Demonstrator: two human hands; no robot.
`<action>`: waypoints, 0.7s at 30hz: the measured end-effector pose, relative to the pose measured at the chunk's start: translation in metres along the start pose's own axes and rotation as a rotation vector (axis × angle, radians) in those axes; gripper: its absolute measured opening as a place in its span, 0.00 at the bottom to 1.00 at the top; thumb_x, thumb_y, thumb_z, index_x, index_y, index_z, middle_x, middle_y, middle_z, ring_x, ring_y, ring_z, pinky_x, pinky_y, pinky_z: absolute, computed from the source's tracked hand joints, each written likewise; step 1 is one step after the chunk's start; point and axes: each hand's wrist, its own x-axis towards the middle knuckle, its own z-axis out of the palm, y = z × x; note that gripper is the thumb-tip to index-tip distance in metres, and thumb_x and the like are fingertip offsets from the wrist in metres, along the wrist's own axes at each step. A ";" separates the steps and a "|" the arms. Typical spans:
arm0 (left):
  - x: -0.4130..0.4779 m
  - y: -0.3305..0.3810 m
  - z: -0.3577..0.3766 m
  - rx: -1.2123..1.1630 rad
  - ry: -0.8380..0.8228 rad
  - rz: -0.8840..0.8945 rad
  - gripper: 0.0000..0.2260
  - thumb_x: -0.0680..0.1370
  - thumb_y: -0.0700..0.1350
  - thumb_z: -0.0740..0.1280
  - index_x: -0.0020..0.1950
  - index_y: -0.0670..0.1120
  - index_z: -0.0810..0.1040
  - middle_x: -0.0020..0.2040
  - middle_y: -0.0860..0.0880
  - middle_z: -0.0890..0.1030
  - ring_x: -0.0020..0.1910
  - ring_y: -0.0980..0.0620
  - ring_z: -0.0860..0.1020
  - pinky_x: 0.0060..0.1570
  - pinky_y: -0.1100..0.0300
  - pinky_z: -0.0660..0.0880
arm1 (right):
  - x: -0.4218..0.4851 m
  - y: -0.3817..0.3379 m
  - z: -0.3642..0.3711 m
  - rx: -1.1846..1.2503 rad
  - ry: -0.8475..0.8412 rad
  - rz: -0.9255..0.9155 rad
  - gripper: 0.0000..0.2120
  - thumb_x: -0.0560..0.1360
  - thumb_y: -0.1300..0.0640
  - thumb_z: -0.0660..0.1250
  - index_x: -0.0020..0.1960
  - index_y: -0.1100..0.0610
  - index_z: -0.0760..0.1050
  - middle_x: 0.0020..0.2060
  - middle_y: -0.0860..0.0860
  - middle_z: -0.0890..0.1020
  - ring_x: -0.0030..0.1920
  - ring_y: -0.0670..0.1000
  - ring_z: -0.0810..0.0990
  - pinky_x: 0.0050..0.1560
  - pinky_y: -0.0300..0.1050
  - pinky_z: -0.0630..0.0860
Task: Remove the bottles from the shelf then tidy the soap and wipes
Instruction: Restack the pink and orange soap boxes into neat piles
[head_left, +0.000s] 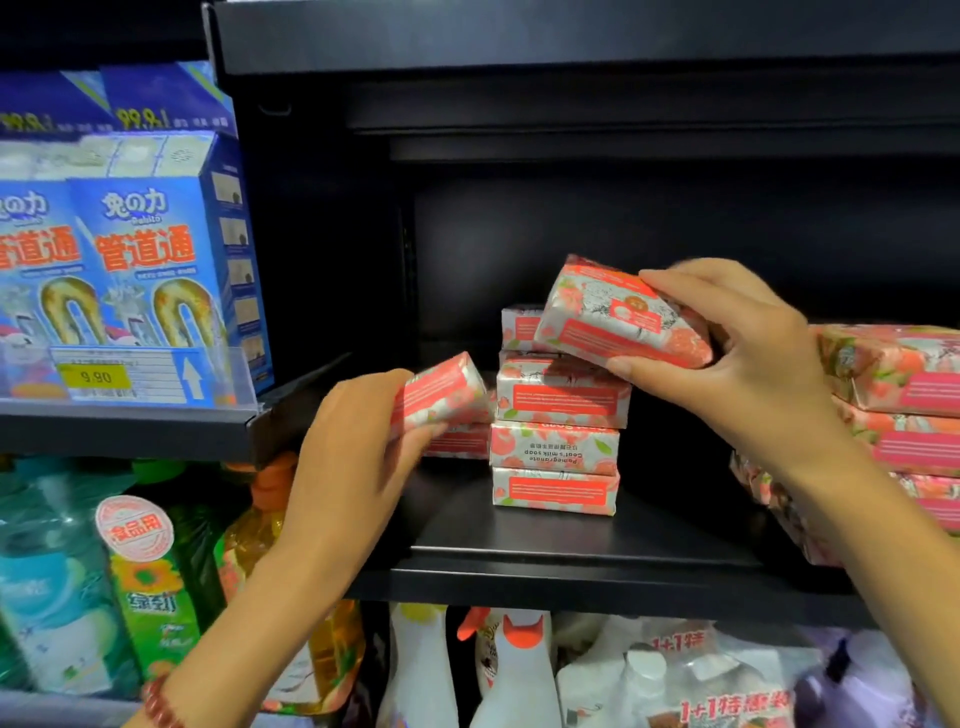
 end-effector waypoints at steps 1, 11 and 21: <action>-0.009 0.000 -0.002 -0.028 0.002 0.008 0.20 0.75 0.56 0.65 0.60 0.44 0.75 0.52 0.51 0.76 0.52 0.54 0.72 0.51 0.72 0.61 | 0.005 0.000 0.003 0.017 -0.028 0.015 0.33 0.63 0.42 0.70 0.63 0.57 0.74 0.55 0.47 0.73 0.53 0.38 0.73 0.52 0.24 0.69; -0.046 0.000 -0.017 -0.178 0.122 0.048 0.20 0.76 0.55 0.62 0.62 0.45 0.72 0.55 0.61 0.70 0.55 0.59 0.70 0.56 0.76 0.62 | 0.017 0.000 0.024 -0.028 -0.230 0.121 0.28 0.65 0.40 0.66 0.61 0.52 0.76 0.51 0.41 0.76 0.50 0.40 0.76 0.46 0.26 0.70; -0.044 0.022 -0.021 -0.189 0.061 0.196 0.19 0.75 0.54 0.64 0.60 0.44 0.74 0.56 0.54 0.75 0.56 0.58 0.72 0.57 0.71 0.66 | 0.009 -0.002 0.032 -0.161 -0.172 0.061 0.23 0.72 0.48 0.68 0.65 0.54 0.73 0.61 0.48 0.77 0.61 0.44 0.70 0.60 0.39 0.65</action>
